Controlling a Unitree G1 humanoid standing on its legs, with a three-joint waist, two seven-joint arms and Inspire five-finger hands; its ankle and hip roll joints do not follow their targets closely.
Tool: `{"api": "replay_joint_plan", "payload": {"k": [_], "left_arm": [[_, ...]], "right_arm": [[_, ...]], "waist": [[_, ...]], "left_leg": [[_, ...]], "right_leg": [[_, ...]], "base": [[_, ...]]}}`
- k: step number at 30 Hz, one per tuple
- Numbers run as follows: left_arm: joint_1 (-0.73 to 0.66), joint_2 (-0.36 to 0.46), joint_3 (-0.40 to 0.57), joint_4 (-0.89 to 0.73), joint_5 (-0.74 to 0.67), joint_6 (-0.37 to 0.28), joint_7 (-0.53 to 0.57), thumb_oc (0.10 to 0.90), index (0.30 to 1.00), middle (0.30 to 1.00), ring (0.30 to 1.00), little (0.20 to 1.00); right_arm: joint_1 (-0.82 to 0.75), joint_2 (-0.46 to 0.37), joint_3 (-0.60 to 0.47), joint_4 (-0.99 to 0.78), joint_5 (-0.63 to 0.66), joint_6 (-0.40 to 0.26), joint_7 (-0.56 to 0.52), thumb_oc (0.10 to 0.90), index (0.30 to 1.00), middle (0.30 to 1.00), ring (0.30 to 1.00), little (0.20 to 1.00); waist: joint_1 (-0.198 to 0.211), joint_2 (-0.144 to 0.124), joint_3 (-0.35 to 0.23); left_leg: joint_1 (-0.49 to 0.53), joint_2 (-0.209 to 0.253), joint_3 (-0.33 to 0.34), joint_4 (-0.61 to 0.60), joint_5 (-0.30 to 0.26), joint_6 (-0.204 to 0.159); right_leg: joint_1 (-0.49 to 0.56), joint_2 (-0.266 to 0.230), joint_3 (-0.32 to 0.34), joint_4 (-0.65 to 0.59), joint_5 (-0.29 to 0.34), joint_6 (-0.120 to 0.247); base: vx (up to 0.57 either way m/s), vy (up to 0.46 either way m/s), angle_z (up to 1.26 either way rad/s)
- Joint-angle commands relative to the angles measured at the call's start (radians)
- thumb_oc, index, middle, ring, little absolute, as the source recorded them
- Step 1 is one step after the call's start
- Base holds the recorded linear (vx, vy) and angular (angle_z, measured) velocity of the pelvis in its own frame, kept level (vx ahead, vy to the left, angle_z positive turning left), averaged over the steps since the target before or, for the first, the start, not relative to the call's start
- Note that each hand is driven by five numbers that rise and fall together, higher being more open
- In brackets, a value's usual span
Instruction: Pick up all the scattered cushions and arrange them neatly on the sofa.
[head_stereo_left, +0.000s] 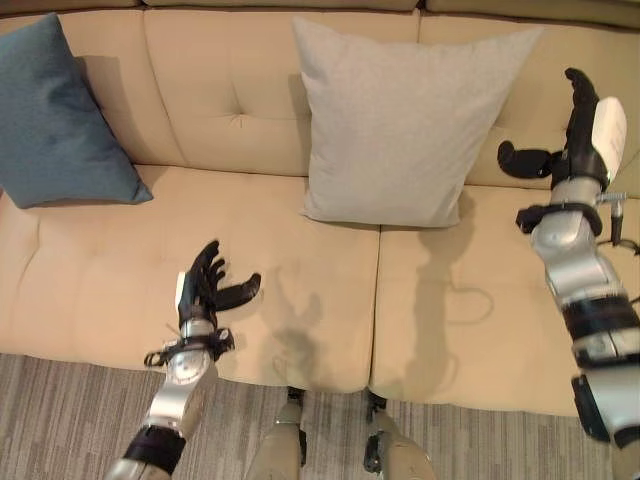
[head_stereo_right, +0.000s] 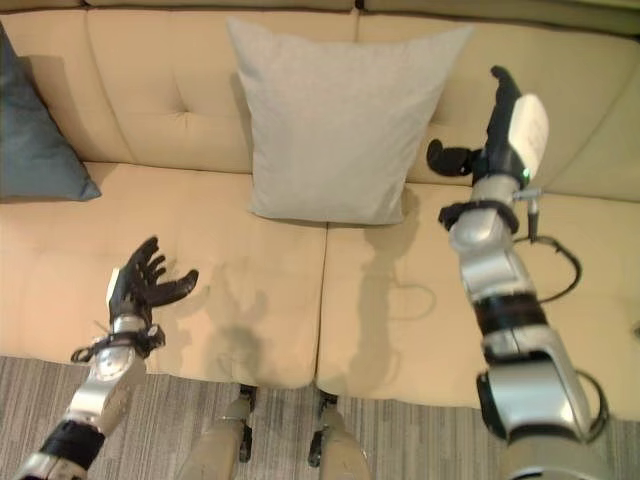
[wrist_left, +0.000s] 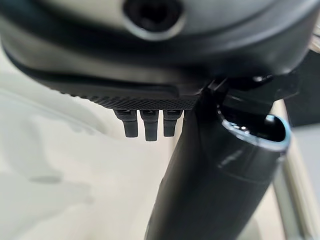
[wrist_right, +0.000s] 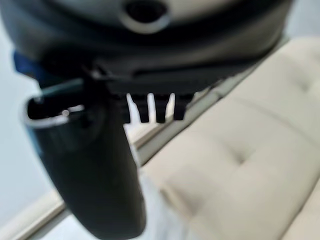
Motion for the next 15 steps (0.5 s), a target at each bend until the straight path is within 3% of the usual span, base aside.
{"api": "replay_joint_plan", "payload": {"k": [1,3,7,15], "left_arm": [[-0.034,0.051,0.022,0.004,0.052,-0.064,-0.021,0.8,0.9,0.9,0.9,0.9],[0.051,0.008,0.054,0.073,0.085,-0.03,-0.04,0.8,0.9,0.9,0.9,0.9],[0.134,-0.06,0.086,0.207,0.117,0.014,-0.062,0.8,0.9,0.9,0.9,0.9],[0.184,-0.133,0.114,0.44,0.173,0.064,-0.084,0.8,0.9,0.9,0.9,0.9]], "right_arm": [[0.005,-0.018,0.024,0.069,-0.044,-0.07,0.0,0.8,0.9,0.9,0.9,0.9],[0.173,0.03,-0.029,0.055,-0.078,-0.076,0.04,0.8,0.9,0.9,0.9,0.9],[0.345,0.119,-0.069,0.089,-0.115,-0.088,0.08,0.8,0.9,0.9,0.9,0.9],[0.505,0.217,-0.028,0.242,-0.169,-0.105,0.132,0.8,0.9,0.9,0.9,0.9]], "waist": [[-0.014,-0.029,-0.137],[-0.018,-0.031,-0.144],[-0.025,-0.033,-0.15],[-0.034,-0.03,-0.162]], "left_leg": [[0.031,-0.008,0.048,0.001,-0.132,-0.004],[0.065,-0.004,0.05,0.001,-0.14,0.0],[0.109,-0.001,0.054,0.001,-0.147,0.008],[0.168,0.017,0.054,0.001,-0.139,0.006]], "right_leg": [[0.033,-0.004,0.023,0.005,-0.133,0.041],[0.067,-0.004,0.018,0.005,-0.142,0.04],[0.11,-0.002,0.019,0.005,-0.153,0.037],[0.171,0.016,0.026,0.022,-0.186,0.019]], "base": [[0.03,-0.019,0.14],[0.05,-0.038,0.07],[0.02,-0.044,-0.01],[-0.01,-0.08,-0.08]]}}
